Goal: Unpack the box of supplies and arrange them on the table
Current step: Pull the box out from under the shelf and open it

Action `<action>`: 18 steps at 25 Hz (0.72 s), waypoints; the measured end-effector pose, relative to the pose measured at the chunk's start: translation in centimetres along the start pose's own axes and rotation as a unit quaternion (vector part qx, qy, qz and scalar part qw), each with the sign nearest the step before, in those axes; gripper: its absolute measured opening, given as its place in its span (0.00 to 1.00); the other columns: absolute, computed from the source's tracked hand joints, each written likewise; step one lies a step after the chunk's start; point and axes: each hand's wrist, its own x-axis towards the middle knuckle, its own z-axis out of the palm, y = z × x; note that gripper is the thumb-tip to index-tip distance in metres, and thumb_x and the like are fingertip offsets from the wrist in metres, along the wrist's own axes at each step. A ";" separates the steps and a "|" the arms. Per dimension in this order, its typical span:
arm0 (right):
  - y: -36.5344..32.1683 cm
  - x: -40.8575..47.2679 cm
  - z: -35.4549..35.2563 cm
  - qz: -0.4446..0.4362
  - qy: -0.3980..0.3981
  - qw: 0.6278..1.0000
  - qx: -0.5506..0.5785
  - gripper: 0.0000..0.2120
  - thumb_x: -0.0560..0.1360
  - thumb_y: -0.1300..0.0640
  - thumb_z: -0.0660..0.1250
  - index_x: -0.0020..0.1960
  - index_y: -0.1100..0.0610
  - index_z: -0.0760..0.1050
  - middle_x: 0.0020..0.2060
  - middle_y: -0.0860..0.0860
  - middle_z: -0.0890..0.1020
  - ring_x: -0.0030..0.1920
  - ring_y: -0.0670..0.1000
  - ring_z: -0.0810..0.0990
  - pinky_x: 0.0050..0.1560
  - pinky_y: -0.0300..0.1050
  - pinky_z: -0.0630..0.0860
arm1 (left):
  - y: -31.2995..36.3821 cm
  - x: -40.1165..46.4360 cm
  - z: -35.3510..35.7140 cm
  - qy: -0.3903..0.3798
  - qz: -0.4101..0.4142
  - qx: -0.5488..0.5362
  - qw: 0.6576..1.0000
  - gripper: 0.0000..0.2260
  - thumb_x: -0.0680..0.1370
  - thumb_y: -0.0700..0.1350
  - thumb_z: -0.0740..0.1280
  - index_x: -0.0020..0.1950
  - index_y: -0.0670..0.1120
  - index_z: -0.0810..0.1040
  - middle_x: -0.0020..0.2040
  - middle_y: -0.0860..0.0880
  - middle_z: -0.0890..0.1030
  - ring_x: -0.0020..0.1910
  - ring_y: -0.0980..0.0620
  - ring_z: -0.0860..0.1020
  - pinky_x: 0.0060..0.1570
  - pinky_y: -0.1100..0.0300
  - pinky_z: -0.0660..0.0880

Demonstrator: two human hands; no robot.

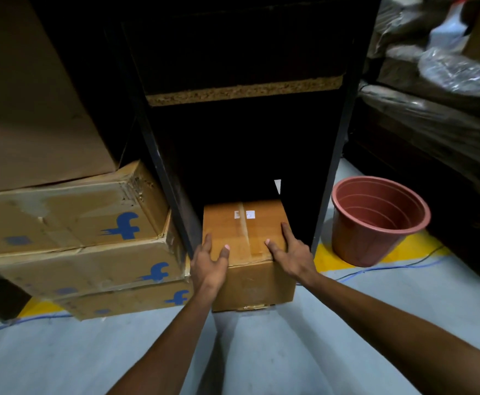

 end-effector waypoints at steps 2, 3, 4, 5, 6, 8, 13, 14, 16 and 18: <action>0.3 -1.2 0.2 -0.003 -0.009 1.000 -0.004 0.40 0.76 0.31 0.58 0.81 0.42 0.43 0.71 0.59 0.71 0.68 0.62 0.72 0.67 0.57 0.72 | -0.5 -1.1 -0.2 0.006 0.000 -0.004 1.000 0.30 0.78 0.58 0.66 0.78 0.55 0.61 0.75 0.47 0.68 0.73 0.43 0.66 0.70 0.46 0.67; 0.5 -1.8 0.1 -0.004 -0.012 1.000 -0.006 0.41 0.76 0.31 0.58 0.81 0.43 0.43 0.71 0.59 0.72 0.67 0.62 0.73 0.66 0.57 0.73 | -0.9 -1.7 -0.4 0.004 -0.002 -0.007 1.000 0.30 0.78 0.58 0.66 0.78 0.55 0.61 0.76 0.47 0.67 0.73 0.43 0.66 0.70 0.46 0.67; 0.7 -2.7 0.0 -0.005 -0.015 1.000 -0.007 0.41 0.76 0.31 0.59 0.81 0.43 0.44 0.70 0.59 0.72 0.67 0.62 0.73 0.66 0.56 0.73 | -1.3 -2.5 -0.5 0.001 -0.003 -0.010 1.000 0.30 0.78 0.58 0.66 0.78 0.55 0.61 0.76 0.47 0.67 0.74 0.43 0.65 0.70 0.46 0.67; 0.9 -3.5 -0.2 -0.010 -0.017 1.000 -0.008 0.42 0.76 0.32 0.60 0.81 0.44 0.44 0.71 0.58 0.72 0.67 0.62 0.73 0.65 0.55 0.73 | -1.7 -3.3 -0.7 0.001 0.001 -0.009 1.000 0.30 0.78 0.59 0.66 0.78 0.55 0.61 0.76 0.47 0.66 0.74 0.43 0.65 0.69 0.46 0.67; 1.2 -4.4 -0.3 -0.016 -0.025 1.000 -0.006 0.42 0.76 0.33 0.61 0.81 0.45 0.45 0.72 0.58 0.71 0.68 0.61 0.73 0.65 0.55 0.73 | -2.1 -4.4 -0.9 0.004 0.005 -0.004 1.000 0.30 0.78 0.59 0.65 0.78 0.55 0.61 0.76 0.48 0.66 0.74 0.43 0.64 0.69 0.45 0.67; 2.1 -6.0 -0.5 -0.028 -0.044 0.999 0.013 0.43 0.75 0.33 0.63 0.81 0.45 0.45 0.73 0.56 0.69 0.69 0.60 0.72 0.66 0.56 0.73 | -2.7 -6.4 -1.2 0.012 0.018 0.010 1.000 0.30 0.78 0.59 0.65 0.78 0.56 0.61 0.77 0.48 0.65 0.74 0.44 0.64 0.69 0.45 0.68; 1.4 -5.6 -0.3 -0.022 -0.053 0.998 -0.019 0.40 0.77 0.33 0.58 0.81 0.43 0.42 0.74 0.60 0.63 0.70 0.63 0.70 0.68 0.56 0.70 | -1.6 -5.3 -2.0 -0.021 0.067 0.097 0.993 0.30 0.79 0.61 0.61 0.79 0.56 0.57 0.78 0.47 0.59 0.74 0.43 0.64 0.68 0.45 0.69; 0.8 -4.9 -0.4 -0.023 -0.055 0.998 -0.036 0.40 0.77 0.32 0.58 0.81 0.43 0.42 0.75 0.60 0.61 0.70 0.63 0.69 0.68 0.56 0.69 | -1.0 -4.1 -2.2 -0.051 0.073 0.148 0.985 0.31 0.79 0.62 0.60 0.79 0.56 0.56 0.79 0.47 0.56 0.74 0.42 0.64 0.67 0.44 0.69; 0.1 -3.5 -0.5 -0.034 -0.056 0.996 -0.061 0.41 0.76 0.31 0.58 0.80 0.43 0.43 0.75 0.60 0.57 0.70 0.64 0.68 0.69 0.56 0.69 | 0.4 -2.0 -2.5 -0.111 0.079 0.230 0.964 0.32 0.79 0.64 0.58 0.79 0.58 0.52 0.79 0.46 0.50 0.73 0.38 0.64 0.68 0.42 0.69; -0.2 -2.5 -0.2 -0.041 -0.047 0.995 -0.084 0.40 0.75 0.29 0.58 0.80 0.42 0.45 0.76 0.59 0.55 0.70 0.65 0.68 0.69 0.56 0.70 | 1.1 -0.8 -2.4 -0.137 0.082 0.266 0.951 0.32 0.79 0.65 0.56 0.79 0.59 0.49 0.80 0.45 0.46 0.74 0.35 0.62 0.70 0.41 0.67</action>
